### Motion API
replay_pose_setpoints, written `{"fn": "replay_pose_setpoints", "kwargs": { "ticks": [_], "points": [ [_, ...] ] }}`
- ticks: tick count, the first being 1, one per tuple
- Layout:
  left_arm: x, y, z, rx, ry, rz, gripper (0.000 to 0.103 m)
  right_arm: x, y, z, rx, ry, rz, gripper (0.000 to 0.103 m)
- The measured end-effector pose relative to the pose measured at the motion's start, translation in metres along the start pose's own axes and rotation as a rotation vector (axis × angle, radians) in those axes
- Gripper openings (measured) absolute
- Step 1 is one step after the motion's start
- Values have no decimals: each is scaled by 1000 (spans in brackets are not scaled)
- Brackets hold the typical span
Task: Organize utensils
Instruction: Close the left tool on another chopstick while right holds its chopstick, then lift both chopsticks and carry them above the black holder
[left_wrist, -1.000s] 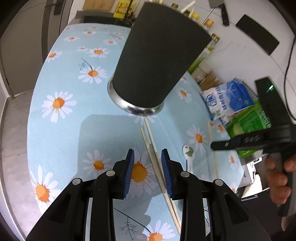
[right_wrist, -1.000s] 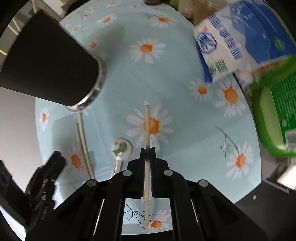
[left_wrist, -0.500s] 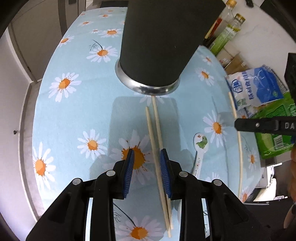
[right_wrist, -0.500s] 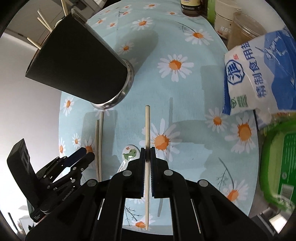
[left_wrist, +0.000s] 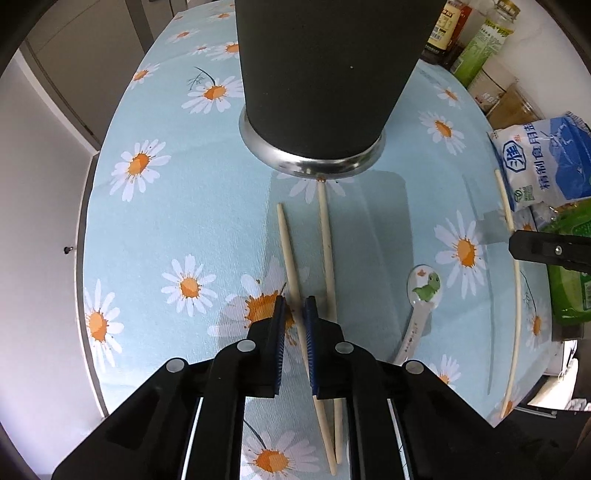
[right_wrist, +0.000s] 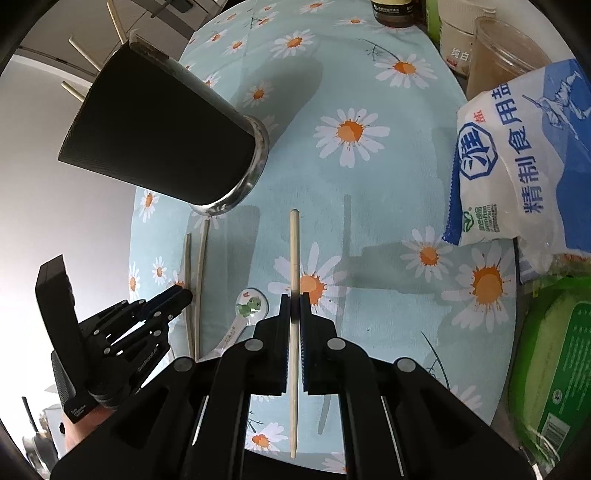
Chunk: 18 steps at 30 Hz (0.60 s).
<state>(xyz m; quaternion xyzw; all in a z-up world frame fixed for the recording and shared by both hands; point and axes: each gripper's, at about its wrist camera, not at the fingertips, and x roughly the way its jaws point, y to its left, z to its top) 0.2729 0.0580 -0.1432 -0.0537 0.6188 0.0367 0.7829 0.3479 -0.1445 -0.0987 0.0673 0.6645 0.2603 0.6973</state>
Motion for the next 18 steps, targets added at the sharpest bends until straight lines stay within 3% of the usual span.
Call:
{"fn": "replay_pose_setpoints", "kwargs": {
  "ticks": [6, 18],
  "points": [
    [3, -2, 4, -12, 9, 23, 5, 1, 4, 1, -27, 7, 7, 6],
    [1, 16, -4, -42, -11, -49, 4, -5, 21, -3, -41, -23, -13, 6]
  ]
}}
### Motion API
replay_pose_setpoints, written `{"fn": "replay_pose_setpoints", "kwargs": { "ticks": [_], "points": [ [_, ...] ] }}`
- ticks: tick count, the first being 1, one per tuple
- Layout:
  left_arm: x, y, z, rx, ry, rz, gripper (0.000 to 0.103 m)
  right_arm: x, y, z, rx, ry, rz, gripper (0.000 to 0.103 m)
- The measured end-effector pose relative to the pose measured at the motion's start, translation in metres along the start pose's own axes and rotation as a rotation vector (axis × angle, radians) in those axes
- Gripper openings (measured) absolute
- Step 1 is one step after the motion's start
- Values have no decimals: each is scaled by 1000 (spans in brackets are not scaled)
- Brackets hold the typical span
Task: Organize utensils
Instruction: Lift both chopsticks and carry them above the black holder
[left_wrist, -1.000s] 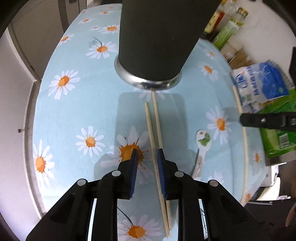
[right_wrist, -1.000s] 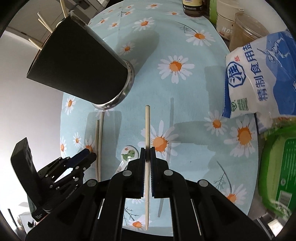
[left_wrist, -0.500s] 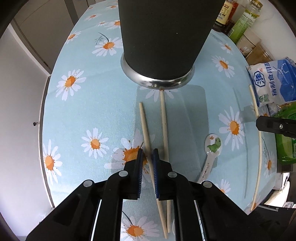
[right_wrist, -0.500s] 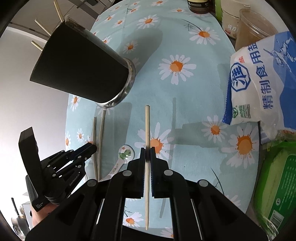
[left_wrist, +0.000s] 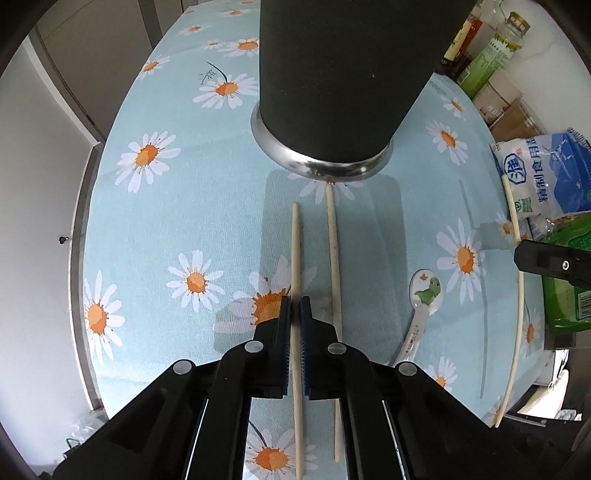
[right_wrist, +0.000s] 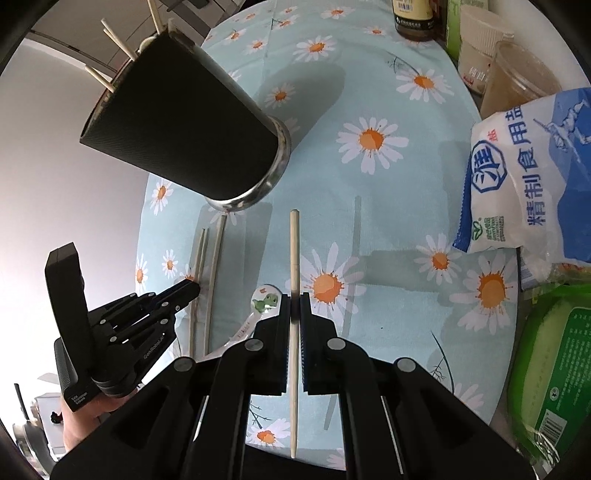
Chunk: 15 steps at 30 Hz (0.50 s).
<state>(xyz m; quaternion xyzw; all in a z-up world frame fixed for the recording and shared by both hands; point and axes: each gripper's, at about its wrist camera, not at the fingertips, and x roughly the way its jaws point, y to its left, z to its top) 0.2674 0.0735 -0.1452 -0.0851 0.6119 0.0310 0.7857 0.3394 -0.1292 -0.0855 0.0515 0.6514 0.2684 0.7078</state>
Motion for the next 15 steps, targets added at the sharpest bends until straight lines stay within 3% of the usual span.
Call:
{"fn": "replay_pose_setpoints", "kwargs": {
  "ticks": [8, 15],
  "points": [
    [-12, 20, -5, -2, -35, -61, 4, -5, 15, -5, -18, -31, -1, 6],
    [-49, 33, -9, -14, -110, -108, 4, -10, 37, -9, -67, -69, 7, 6]
  ]
}}
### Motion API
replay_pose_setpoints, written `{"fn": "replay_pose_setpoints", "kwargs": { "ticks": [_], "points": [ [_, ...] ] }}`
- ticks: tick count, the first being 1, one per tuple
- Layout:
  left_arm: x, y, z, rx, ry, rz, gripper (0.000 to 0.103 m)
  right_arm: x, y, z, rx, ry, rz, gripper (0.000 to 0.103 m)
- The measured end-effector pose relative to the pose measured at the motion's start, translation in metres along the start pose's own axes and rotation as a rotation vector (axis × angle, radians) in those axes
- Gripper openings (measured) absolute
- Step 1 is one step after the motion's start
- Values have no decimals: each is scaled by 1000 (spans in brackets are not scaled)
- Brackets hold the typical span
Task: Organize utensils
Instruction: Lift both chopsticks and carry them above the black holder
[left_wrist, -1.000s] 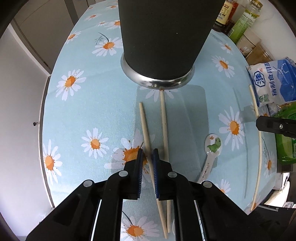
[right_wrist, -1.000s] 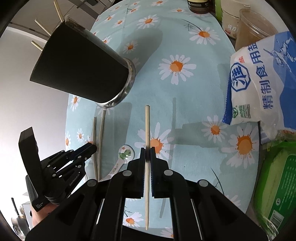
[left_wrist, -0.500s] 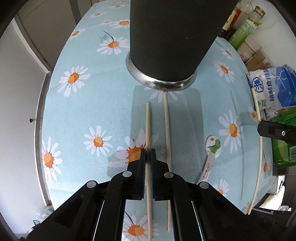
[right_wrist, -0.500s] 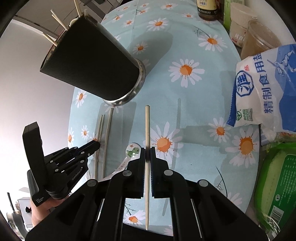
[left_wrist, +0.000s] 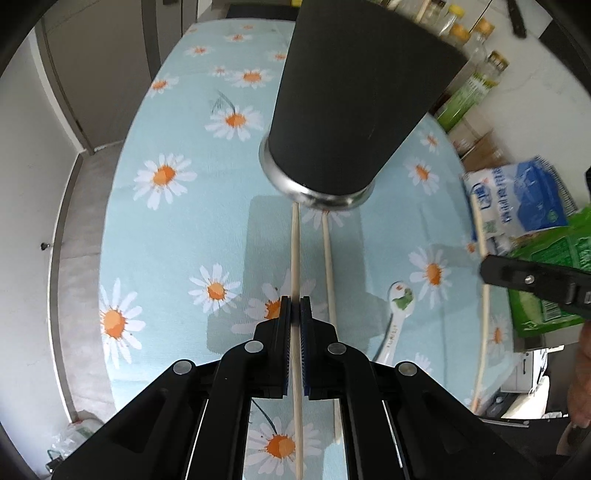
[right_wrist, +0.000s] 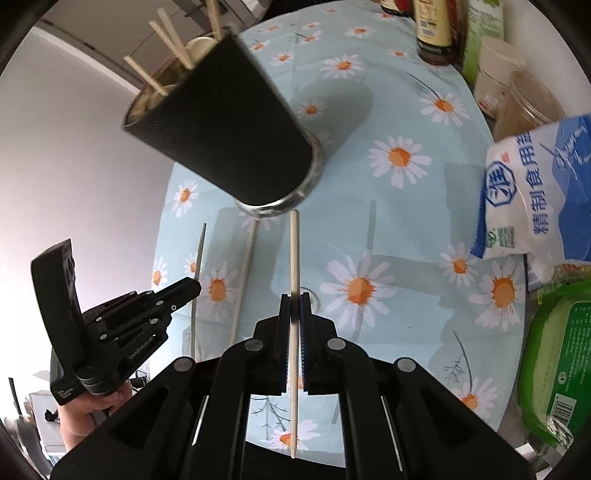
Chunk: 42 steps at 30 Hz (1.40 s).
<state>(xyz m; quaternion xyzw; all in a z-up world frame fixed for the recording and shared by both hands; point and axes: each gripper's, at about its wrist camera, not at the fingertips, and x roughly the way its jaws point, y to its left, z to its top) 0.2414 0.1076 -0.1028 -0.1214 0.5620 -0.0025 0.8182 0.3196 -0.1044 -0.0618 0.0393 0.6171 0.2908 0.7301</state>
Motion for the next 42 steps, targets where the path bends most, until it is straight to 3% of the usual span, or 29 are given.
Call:
{"fn": "replay_pose_setpoints", "kwargs": {
  "ticks": [11, 20, 32, 42],
  "points": [
    [-41, -7, 10, 16, -103, -59, 4, -17, 31, 6, -91, -90, 52, 6],
    [-86, -17, 26, 51, -239, -123, 4, -39, 52, 18, -163, -196, 96, 6],
    [-125, -32, 64, 104, -392, -169, 4, -77, 68, 50, -233, -391, 118, 6],
    [-144, -37, 94, 113, -526, -191, 4, -106, 63, 78, -210, -585, 131, 6]
  ]
}}
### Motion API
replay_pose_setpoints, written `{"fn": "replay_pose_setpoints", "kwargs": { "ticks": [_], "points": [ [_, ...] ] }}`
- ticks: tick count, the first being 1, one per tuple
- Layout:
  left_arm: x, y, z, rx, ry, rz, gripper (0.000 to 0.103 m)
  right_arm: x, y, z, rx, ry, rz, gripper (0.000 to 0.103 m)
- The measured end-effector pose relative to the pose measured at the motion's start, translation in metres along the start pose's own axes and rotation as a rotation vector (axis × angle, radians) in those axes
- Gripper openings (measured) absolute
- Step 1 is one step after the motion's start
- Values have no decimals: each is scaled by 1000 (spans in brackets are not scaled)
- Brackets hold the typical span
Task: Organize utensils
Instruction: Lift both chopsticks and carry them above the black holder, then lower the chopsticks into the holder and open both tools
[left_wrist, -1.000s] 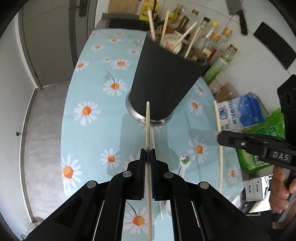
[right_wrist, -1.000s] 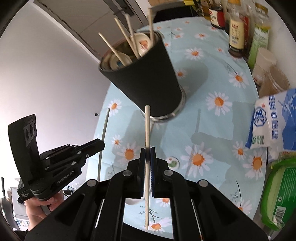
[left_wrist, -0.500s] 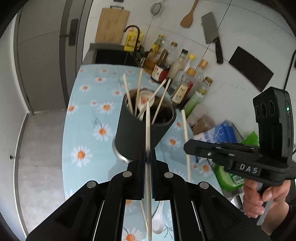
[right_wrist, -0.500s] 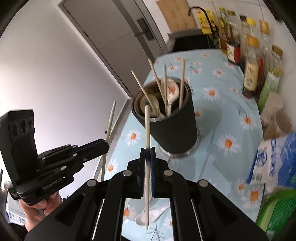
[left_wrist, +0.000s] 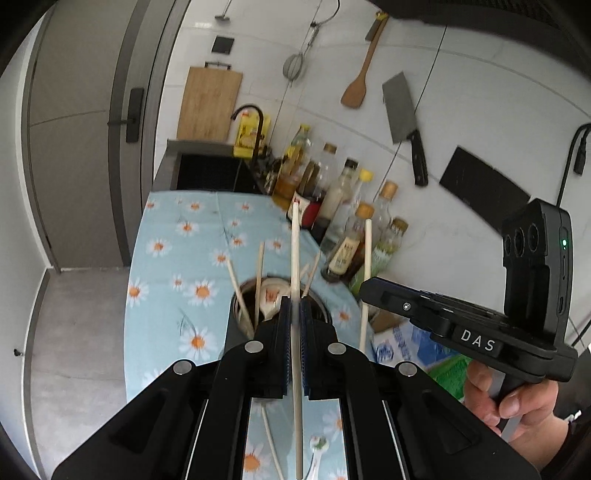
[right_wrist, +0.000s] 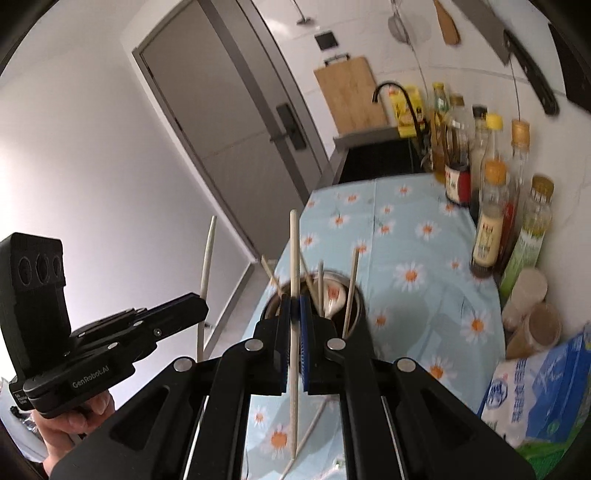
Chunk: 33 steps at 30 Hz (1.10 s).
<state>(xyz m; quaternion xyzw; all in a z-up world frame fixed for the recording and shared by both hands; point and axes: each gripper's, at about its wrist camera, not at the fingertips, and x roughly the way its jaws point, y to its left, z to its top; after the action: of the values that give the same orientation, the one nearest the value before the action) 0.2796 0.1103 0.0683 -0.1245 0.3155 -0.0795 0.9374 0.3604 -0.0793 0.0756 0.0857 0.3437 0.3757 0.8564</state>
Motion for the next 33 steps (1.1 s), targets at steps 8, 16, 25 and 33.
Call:
{"fn": "replay_pose_setpoints", "kwargs": {
  "ticks": [8, 16, 25, 33],
  "points": [
    [-3, 4, 24, -22, -163, -32, 4, -13, -2, 30, -17, -159, 27, 6],
    [-6, -4, 38, 24, -320, -43, 4, -13, 0, 42, -51, -267, 20, 6],
    [-6, -11, 36, 75, -482, -46, 4, -19, -4, 44, -66, -395, 33, 6],
    [9, -5, 19, 113, -535, -63, 4, -7, -13, 32, -62, -408, -2, 6]
  ]
}}
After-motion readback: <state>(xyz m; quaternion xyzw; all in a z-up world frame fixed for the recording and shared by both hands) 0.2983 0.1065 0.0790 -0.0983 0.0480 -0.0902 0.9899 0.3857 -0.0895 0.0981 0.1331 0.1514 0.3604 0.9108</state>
